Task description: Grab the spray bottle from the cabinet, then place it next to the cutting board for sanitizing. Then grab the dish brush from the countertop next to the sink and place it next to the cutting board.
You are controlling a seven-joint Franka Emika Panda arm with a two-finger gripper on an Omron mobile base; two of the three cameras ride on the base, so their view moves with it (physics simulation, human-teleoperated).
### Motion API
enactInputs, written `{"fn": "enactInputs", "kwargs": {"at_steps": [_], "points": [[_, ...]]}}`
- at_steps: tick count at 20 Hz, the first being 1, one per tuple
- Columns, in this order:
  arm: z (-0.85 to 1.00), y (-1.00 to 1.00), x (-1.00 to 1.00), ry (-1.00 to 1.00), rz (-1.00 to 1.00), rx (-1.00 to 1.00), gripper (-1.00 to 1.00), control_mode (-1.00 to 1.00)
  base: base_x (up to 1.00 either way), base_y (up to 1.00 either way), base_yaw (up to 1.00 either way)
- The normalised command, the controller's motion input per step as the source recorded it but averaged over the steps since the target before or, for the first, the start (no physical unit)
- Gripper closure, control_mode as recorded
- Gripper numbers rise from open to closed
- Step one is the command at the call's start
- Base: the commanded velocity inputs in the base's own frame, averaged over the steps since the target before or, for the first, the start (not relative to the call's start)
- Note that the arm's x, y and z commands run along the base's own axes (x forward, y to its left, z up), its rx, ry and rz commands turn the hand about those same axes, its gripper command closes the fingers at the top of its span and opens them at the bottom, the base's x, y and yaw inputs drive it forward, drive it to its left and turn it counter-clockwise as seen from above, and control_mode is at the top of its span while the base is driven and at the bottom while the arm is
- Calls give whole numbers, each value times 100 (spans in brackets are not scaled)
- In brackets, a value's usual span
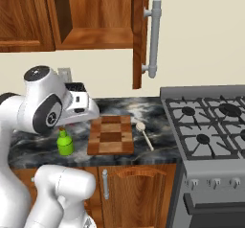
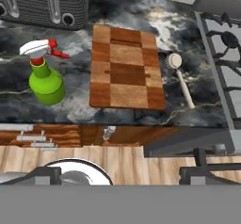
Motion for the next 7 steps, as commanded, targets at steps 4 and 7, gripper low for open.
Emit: {"fn": "enactInputs", "kwargs": {"at_steps": [4,7], "points": [[100,0,-48,-37,0,0,-100,-100,0,0,0],[76,4,-17,-28,0,6,-100,-100,0,0,0]]}}
